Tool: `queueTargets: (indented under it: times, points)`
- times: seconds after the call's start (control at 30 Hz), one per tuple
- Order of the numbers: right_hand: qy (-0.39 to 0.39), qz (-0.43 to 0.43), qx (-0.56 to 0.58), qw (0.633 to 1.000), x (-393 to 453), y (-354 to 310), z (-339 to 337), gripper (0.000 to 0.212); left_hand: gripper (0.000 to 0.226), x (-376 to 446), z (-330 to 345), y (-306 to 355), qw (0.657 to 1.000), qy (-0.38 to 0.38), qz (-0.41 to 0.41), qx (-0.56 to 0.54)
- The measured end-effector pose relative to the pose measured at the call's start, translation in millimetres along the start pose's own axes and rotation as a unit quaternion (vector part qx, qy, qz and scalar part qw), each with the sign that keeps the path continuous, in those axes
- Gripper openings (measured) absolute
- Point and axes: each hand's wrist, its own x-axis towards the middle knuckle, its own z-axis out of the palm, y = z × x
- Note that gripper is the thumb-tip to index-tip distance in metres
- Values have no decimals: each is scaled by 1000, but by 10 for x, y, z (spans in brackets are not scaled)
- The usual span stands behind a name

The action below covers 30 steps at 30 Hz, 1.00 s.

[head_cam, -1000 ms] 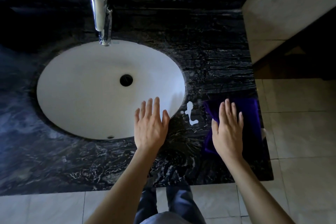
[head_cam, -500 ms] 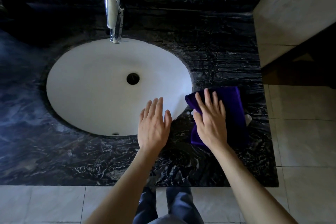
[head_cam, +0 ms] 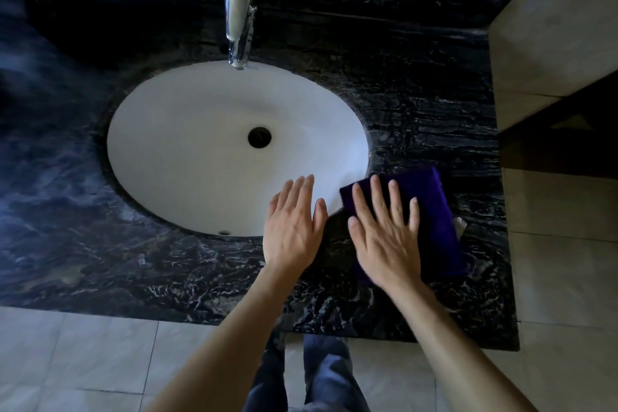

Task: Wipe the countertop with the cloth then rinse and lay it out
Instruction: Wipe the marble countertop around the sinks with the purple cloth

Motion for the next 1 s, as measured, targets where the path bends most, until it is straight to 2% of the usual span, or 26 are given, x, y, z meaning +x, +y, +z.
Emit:
queueTargets:
  times: [0.17, 0.27, 0.47, 0.57, 0.77, 0.83, 0.93, 1.0]
  points:
    - [7, -35, 12, 999, -501, -238, 114, 60, 63, -50, -18, -30, 1000, 16, -8, -7]
    - [9, -27, 17, 999, -459, -197, 112, 60, 62, -87, -31, -90, 1000, 22, -11, 12]
    - [5, 101, 36, 994, 454, 422, -91, 57, 61, -128, -85, -195, 998, 41, -34, 36]
    - [-5, 126, 51, 991, 621, 476, -103, 58, 61, -110, -89, -189, 999, 41, -24, 22]
    - [0, 59, 19, 998, 137, 104, -62, 60, 59, -98, -88, -197, 999, 48, -22, 4]
    - [-1, 12, 24, 1000, -177, -90, -5, 59, 58, -97, -81, -207, 999, 47, -16, 7]
    - [-17, -55, 36, 998, -489, -115, 63, 60, 55, -137, -103, -250, 998, 38, 0, 40]
    - [-16, -56, 40, 997, -459, -6, 55, 59, 55, -194, -136, -317, 996, 33, 5, 80]
